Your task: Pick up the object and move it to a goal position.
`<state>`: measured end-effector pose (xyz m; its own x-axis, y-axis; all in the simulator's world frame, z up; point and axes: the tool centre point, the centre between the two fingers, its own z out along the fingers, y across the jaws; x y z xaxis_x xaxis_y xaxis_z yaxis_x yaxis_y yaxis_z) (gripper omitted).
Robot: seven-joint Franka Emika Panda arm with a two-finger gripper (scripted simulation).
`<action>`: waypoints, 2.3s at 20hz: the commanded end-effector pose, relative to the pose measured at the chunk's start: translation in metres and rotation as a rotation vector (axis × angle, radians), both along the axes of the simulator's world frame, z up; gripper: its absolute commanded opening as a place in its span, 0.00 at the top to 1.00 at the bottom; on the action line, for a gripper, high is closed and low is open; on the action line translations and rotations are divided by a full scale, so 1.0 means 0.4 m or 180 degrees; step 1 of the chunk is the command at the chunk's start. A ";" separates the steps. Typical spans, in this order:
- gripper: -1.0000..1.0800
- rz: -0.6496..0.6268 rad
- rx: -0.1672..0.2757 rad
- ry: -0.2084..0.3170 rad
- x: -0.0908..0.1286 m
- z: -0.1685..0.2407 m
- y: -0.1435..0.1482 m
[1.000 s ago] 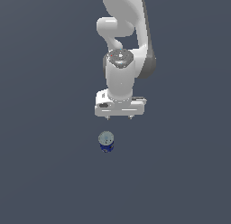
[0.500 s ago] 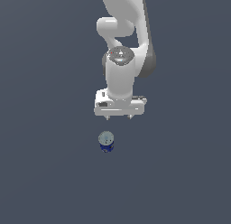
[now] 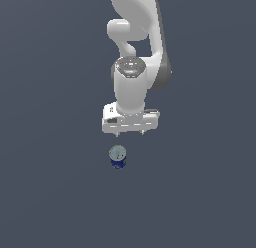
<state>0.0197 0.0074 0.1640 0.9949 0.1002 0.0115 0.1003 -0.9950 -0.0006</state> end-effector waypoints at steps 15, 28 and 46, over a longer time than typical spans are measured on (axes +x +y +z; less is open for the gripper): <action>0.04 0.0921 -0.0015 0.0030 0.109 -0.078 -0.098; 0.04 0.1132 -0.0012 0.0036 0.131 -0.100 -0.126; 1.00 0.1146 -0.0012 0.0035 0.133 -0.224 -0.126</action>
